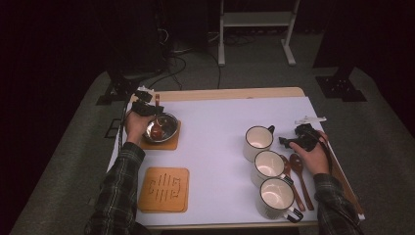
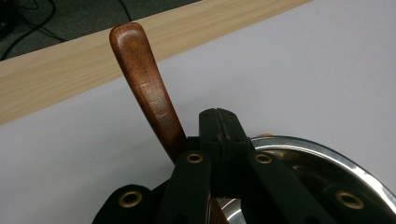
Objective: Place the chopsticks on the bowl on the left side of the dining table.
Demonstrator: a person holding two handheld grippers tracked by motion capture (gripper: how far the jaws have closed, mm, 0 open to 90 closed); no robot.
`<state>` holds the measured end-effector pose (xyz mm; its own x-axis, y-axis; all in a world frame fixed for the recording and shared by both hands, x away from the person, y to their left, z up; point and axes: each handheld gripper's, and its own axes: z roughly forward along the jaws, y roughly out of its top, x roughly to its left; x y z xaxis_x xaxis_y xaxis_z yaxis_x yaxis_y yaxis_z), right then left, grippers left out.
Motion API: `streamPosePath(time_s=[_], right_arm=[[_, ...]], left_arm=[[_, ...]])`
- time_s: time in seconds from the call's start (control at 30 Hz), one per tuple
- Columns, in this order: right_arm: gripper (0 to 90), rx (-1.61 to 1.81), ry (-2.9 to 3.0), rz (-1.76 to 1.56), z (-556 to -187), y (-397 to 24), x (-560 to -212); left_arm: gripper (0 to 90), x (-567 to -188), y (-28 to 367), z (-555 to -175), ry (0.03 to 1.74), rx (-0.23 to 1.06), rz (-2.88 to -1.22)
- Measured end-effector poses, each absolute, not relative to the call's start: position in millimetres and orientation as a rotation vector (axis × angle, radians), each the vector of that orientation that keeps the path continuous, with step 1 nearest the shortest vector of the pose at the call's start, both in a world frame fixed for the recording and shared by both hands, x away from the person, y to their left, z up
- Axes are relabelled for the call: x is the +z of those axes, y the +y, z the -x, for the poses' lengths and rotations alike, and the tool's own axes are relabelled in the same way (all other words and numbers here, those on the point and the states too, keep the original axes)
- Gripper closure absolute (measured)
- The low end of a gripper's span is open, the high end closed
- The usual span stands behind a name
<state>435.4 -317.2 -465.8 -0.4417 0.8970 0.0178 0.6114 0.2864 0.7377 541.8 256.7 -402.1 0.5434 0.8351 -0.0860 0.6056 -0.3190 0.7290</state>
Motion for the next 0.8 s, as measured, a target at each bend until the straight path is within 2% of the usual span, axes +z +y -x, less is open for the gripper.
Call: streamPosePath(time_s=[0.5, 0.8], right_arm=[[16.3, 0.965, 2.159, -1.355, -435.3, -317.1, -465.8], [16.4, 0.965, 2.159, -1.355, -435.3, -317.2, -465.8]], left_arm=[[89.8, -396.6, 256.9, -535.8, 1.135, 0.383, -2.013], [77.2, -386.1, 249.5, -522.2, 1.102, 0.375, -2.027]])
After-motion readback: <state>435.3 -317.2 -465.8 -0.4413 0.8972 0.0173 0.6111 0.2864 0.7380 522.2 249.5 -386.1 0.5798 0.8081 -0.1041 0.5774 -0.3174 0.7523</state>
